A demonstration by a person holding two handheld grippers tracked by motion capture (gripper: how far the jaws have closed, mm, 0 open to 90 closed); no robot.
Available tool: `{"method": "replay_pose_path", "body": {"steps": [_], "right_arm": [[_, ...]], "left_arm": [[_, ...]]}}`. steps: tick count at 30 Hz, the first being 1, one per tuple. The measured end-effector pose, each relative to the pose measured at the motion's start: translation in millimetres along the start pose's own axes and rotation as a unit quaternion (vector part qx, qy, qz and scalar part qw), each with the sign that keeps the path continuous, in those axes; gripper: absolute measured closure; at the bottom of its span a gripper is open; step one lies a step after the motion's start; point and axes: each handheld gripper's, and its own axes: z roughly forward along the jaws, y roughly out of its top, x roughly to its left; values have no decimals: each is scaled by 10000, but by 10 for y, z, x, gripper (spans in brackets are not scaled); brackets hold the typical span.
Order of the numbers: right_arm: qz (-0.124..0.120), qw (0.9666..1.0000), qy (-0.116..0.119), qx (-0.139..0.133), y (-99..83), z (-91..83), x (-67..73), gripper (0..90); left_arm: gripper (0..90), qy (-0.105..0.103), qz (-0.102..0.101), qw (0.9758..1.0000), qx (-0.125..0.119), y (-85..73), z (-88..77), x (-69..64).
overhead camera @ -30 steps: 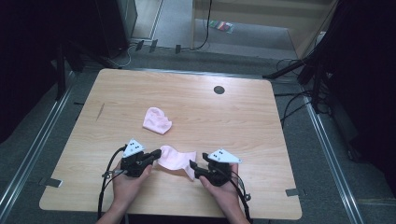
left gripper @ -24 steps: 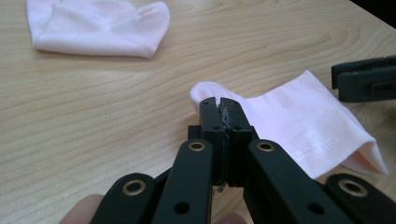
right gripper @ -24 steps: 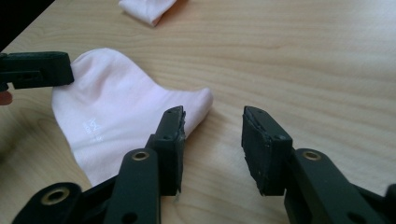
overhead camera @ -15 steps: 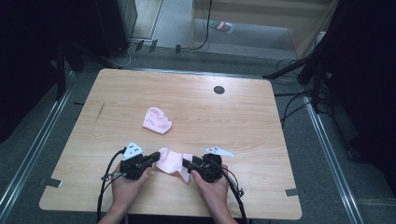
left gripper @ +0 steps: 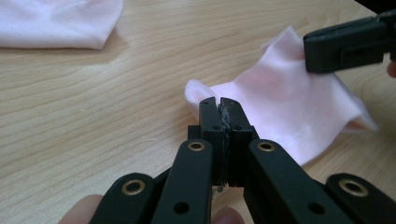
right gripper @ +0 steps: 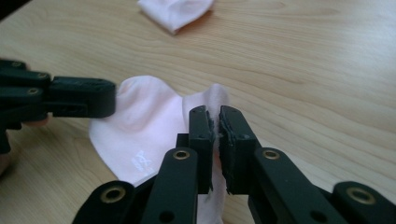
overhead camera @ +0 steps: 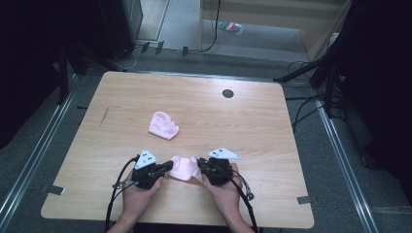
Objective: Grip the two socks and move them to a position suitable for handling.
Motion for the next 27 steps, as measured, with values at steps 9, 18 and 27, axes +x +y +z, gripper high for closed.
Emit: {"method": "replay_pose_path", "body": {"steps": [9, 18, 27], "right_arm": [[108, 9914, 1289, -169, 36, 35, 101, 573], [513, 9982, 187, -255, -219, -235, -298, 628], [1006, 9943, -241, -251, -424, -553, -474, 569]], "left_arm": [[900, 227, 101, 9994, 229, -17, 50, -34], [900, 274, 72, 9991, 327, -10, 65, -27], [899, 340, 24, 9990, 302, -13, 60, -25]]}}
